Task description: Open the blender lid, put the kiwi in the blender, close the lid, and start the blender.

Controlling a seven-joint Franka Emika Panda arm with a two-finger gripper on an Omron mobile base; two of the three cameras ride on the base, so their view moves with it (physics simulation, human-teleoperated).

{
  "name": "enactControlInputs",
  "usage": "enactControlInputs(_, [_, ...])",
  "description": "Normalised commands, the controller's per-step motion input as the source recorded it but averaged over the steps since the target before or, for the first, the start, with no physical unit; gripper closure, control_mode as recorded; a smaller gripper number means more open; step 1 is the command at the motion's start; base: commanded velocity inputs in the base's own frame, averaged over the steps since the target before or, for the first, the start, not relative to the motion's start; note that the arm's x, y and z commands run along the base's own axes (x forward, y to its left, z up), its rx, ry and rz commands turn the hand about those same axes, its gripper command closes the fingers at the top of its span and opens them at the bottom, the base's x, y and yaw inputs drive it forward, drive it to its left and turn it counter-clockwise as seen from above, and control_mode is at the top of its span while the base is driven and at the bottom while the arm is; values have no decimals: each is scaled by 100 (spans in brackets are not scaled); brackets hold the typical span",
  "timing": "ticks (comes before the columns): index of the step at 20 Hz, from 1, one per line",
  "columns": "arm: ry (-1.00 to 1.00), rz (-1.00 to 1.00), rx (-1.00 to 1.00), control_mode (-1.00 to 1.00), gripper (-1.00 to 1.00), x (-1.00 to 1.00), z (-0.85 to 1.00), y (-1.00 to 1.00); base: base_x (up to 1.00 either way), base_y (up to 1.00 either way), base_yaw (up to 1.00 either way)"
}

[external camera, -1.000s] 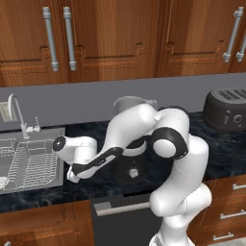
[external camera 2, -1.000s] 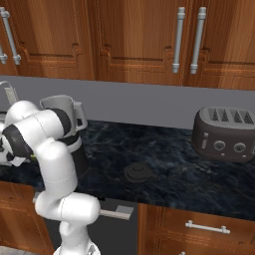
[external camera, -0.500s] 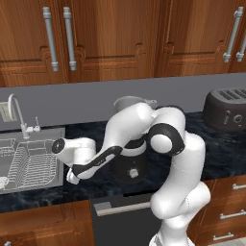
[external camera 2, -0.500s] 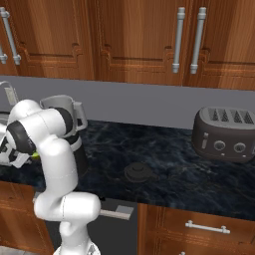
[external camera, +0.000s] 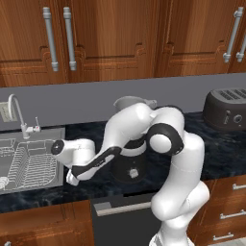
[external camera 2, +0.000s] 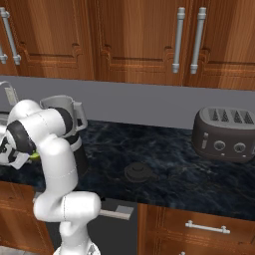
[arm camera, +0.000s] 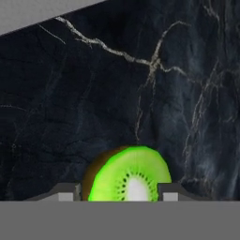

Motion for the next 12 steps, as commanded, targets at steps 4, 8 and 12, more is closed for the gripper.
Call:
enactControlInputs(4, [-8,0,0,-100,100,0,-22,-23,0,0,0])
enactControlInputs(8, [-7,0,0,-100,100,0,-19,-17,0,0,0])
enactControlInputs(12, [-8,0,0,-100,100,0,-2,0,0,0,0])
